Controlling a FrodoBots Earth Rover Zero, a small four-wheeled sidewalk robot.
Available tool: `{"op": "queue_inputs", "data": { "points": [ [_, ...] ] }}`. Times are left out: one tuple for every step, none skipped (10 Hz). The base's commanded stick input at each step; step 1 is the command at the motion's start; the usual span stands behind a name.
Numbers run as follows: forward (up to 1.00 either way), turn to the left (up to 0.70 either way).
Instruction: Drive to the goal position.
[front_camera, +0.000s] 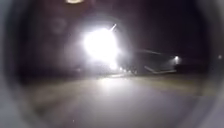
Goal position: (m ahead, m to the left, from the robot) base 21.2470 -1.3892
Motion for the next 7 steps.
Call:
{"op": "queue_inputs", "data": {
  "points": [
    [1.00,0.05],
    [1.00,0.05],
    [1.00,0.04],
    [1.00,0.04],
    [1.00,0.04],
    [1.00,0.04],
    [1.00,0.04]
  ]
}}
